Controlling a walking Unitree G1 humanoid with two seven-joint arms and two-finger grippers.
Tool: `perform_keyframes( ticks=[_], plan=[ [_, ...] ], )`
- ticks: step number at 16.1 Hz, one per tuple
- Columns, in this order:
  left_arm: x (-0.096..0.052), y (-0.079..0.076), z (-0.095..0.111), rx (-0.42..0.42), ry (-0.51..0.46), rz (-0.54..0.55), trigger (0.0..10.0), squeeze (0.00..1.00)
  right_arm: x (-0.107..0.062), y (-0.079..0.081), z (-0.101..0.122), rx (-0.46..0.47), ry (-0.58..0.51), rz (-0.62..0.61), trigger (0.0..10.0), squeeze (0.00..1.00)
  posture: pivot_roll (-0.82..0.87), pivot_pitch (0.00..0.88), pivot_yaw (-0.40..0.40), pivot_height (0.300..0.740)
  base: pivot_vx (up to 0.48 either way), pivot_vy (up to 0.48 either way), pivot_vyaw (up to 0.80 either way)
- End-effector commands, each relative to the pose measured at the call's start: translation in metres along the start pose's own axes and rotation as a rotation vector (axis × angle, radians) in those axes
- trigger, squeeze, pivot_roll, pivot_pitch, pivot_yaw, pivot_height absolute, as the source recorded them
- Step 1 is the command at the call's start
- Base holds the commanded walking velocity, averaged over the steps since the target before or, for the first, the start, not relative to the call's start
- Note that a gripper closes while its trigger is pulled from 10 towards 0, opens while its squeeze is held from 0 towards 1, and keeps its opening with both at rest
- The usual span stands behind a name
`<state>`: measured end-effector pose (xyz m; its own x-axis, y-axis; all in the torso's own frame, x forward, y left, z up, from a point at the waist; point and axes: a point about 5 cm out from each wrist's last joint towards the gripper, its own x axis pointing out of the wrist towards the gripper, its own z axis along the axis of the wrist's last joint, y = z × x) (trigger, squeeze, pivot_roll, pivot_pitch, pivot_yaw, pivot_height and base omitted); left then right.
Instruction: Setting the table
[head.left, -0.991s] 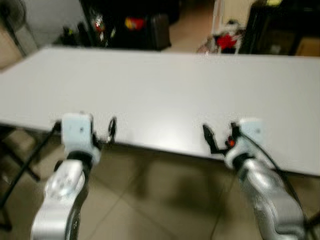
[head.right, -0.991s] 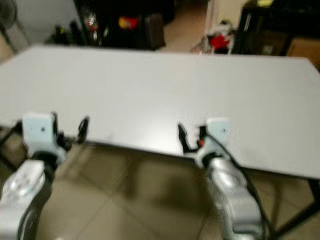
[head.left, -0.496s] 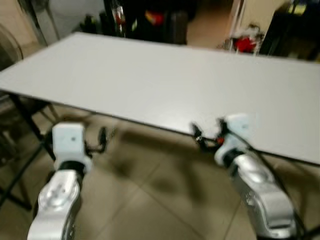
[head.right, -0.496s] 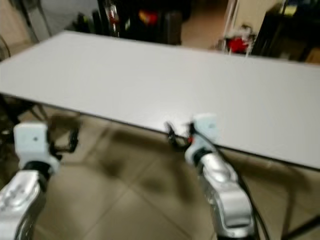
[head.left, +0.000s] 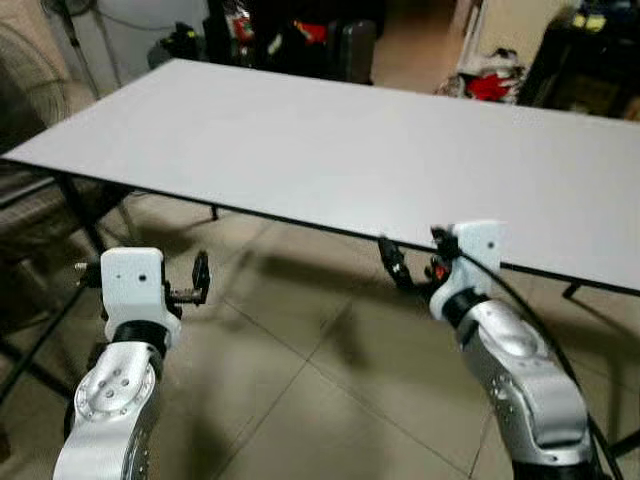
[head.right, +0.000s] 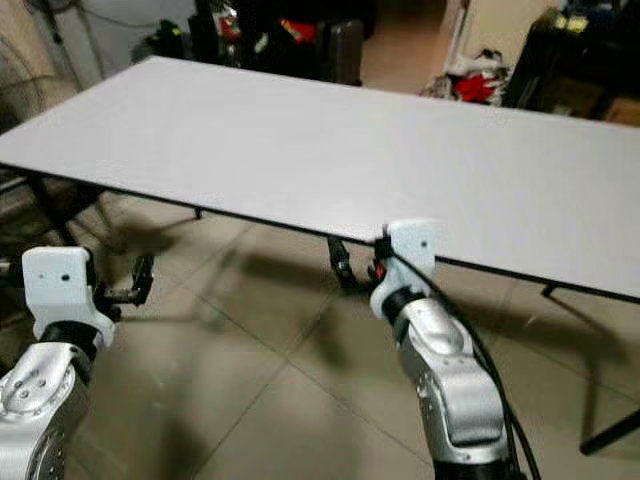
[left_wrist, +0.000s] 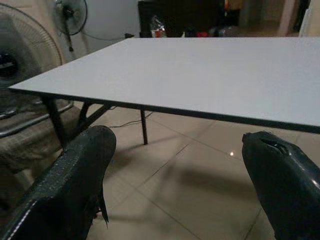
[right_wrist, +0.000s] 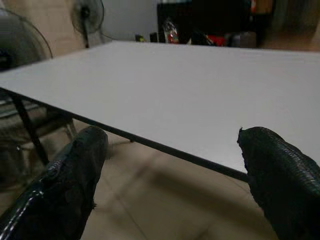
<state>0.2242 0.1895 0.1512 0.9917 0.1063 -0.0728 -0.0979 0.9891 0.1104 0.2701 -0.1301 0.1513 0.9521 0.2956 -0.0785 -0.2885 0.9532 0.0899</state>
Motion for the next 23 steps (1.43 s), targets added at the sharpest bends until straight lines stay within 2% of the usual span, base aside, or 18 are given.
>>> perform_keyframes(
  ticks=[1, 5, 7, 8, 10, 15, 17, 23],
  plan=[
    [0.001, -0.003, 0.002, 0.002, -0.005, -0.007, 10.0, 0.00, -0.002, -0.006, -0.002, 0.014, 0.009, -0.022, 10.0, 0.00, -0.03, 0.000, 0.035, 0.740, 0.000, 0.375, 0.00],
    [0.004, -0.004, 0.007, 0.001, -0.017, -0.012, 10.0, 0.00, -0.001, -0.008, -0.004, 0.040, 0.015, -0.074, 10.0, 0.00, -0.02, 0.000, 0.040, 0.740, 0.000, 0.372, 0.00],
    [0.006, -0.004, 0.008, 0.001, -0.019, -0.010, 10.0, 0.00, -0.001, -0.008, -0.003, 0.030, 0.004, -0.064, 10.0, 0.00, -0.01, 0.000, 0.040, 0.740, 0.000, 0.369, 0.00],
    [0.006, -0.003, 0.008, 0.001, -0.019, -0.009, 10.0, 0.00, -0.001, -0.007, -0.001, -0.021, -0.006, -0.054, 10.0, 0.00, -0.01, 0.000, 0.040, 0.740, 0.000, 0.368, 0.00],
    [0.006, -0.003, 0.009, -0.009, -0.025, -0.006, 10.0, 0.00, -0.001, -0.006, -0.002, -0.019, 0.001, -0.048, 10.0, 0.00, -0.01, 0.000, 0.041, 0.740, 0.000, 0.176, 0.00],
    [0.008, -0.005, 0.013, -0.025, -0.046, -0.016, 10.0, 0.00, 0.000, -0.005, -0.003, -0.020, 0.007, -0.044, 10.0, 0.00, -0.01, 0.000, 0.043, 0.740, 0.000, 0.000, 0.80],
    [0.010, -0.005, 0.012, -0.005, -0.035, 0.000, 10.0, 0.00, 0.002, -0.006, -0.003, -0.023, 0.013, -0.039, 10.0, 0.00, -0.01, 0.000, 0.033, 0.740, 0.000, 0.000, 0.80],
    [0.009, -0.010, 0.014, -0.018, -0.065, 0.002, 10.0, 0.00, 0.006, 0.003, -0.001, -0.044, 0.027, 0.047, 10.0, 0.00, -0.04, 0.000, -0.001, 0.740, 0.000, 0.000, 0.75]
  ],
)
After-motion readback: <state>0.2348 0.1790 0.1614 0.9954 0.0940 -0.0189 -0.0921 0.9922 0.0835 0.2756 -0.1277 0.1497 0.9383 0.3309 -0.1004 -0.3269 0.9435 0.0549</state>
